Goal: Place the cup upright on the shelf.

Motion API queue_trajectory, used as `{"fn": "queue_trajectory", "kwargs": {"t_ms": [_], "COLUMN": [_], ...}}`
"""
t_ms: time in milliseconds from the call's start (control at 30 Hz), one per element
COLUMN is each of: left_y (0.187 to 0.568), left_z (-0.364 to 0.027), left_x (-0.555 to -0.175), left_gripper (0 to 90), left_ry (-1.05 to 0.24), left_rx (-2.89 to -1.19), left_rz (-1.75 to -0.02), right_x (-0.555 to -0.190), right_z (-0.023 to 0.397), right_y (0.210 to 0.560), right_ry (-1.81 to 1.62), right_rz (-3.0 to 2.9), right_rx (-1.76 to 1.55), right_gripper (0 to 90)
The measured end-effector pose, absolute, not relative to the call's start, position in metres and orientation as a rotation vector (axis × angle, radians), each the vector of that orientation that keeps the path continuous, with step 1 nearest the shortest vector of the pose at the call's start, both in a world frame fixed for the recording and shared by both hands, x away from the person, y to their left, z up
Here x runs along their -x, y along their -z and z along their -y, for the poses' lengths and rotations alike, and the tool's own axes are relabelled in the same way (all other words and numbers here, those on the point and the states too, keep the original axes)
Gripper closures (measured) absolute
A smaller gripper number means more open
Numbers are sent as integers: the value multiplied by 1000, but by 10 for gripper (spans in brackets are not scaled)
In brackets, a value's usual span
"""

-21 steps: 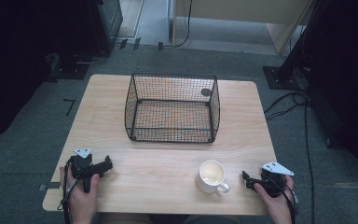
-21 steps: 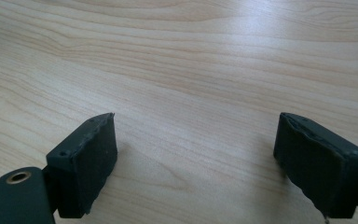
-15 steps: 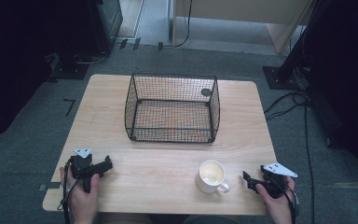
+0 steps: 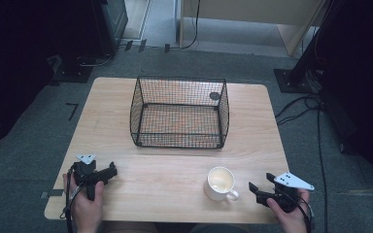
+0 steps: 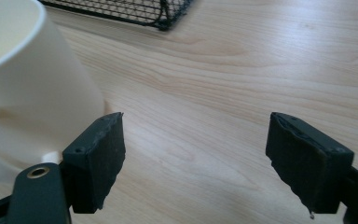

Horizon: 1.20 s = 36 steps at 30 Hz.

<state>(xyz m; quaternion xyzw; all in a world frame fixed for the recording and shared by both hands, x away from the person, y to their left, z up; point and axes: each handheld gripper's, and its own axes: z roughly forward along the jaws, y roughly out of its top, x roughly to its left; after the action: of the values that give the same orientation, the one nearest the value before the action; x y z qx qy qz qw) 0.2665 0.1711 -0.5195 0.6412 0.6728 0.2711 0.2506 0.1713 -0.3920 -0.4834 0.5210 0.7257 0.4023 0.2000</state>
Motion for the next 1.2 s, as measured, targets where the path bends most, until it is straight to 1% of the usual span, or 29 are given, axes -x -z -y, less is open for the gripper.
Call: {"fn": "queue_trajectory", "kwargs": {"t_ms": [67, 200, 400, 667, 900, 1200], "left_y": [520, 520, 520, 520, 520, 520], "left_z": [-170, -169, -169, -169, -169, -169], "left_x": [-267, -267, -267, -267, -267, -267], "left_gripper": [0, 0, 0, 0, 0, 0], "left_ry": [-738, -738, -738, -738, -738, -738], "left_rx": [-1745, -1747, -1747, -1747, -1747, -1747], "left_rz": [-1830, -1827, -1827, -1828, -1828, -1828], "right_x": [-170, -166, -163, -156, -156, -157], "right_z": [391, 388, 378, 366, 359, 349], "right_y": [481, 476, 471, 460, 460, 468], "right_ry": [-1138, -1204, -1255, -1319, -1347, -1300], "right_rz": [-2033, -2055, -2113, -2175, -2231, -2325], "right_rx": [-1445, -1417, -1361, -1281, -1251, -1208], "right_gripper": [207, 253, 294, 334, 360, 432]}}
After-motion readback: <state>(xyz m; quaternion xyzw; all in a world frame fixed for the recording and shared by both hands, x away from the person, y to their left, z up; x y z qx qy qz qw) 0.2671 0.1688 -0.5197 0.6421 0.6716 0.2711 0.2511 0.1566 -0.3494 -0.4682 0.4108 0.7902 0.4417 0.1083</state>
